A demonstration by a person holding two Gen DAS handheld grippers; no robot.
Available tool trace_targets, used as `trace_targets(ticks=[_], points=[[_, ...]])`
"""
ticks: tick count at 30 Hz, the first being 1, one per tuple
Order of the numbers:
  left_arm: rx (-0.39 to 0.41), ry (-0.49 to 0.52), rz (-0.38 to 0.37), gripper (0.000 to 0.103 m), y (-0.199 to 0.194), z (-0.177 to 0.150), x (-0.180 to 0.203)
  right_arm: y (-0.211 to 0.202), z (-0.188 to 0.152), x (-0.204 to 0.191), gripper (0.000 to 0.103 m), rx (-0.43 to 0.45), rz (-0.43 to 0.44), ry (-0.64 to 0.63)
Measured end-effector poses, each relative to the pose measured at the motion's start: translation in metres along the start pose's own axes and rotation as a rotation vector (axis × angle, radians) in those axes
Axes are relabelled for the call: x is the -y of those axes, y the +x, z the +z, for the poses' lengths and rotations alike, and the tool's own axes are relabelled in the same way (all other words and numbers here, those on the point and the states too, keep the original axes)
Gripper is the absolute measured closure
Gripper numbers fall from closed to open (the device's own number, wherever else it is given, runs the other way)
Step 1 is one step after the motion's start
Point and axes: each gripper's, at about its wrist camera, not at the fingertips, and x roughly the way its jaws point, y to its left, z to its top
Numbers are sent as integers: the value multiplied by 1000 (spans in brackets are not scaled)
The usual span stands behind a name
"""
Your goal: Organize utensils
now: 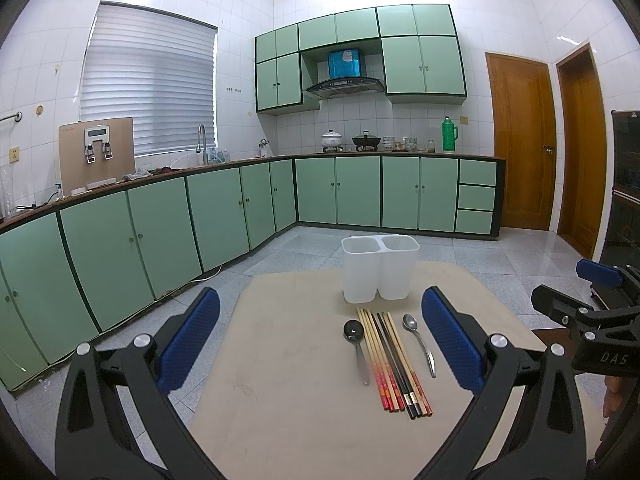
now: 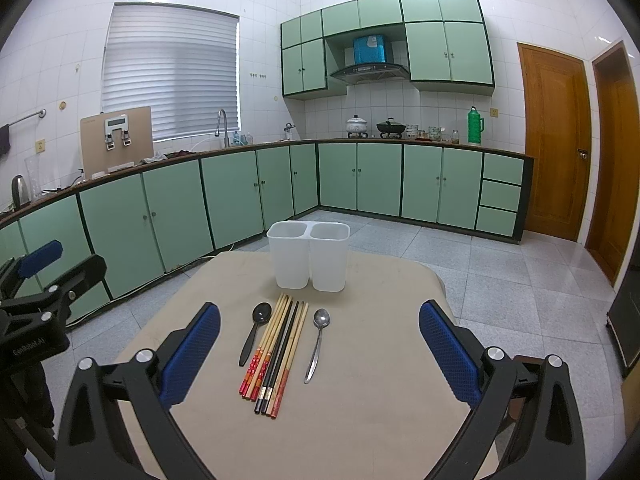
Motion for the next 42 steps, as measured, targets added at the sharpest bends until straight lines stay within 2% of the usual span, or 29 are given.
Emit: trace_targets(ticks=[21, 32, 37, 42], points=[[0, -1, 1, 5, -1, 0, 0, -1, 0, 0, 6, -4, 0, 2], [-11, 0, 3, 5, 9, -5, -1, 13, -2, -1, 6, -20, -4, -4], [-42, 3, 10, 5, 30, -5, 0, 32, 1, 1, 6, -35, -5, -16], [-113, 29, 36, 5, 76, -8, -8, 70, 5, 8, 6, -94, -1, -13]])
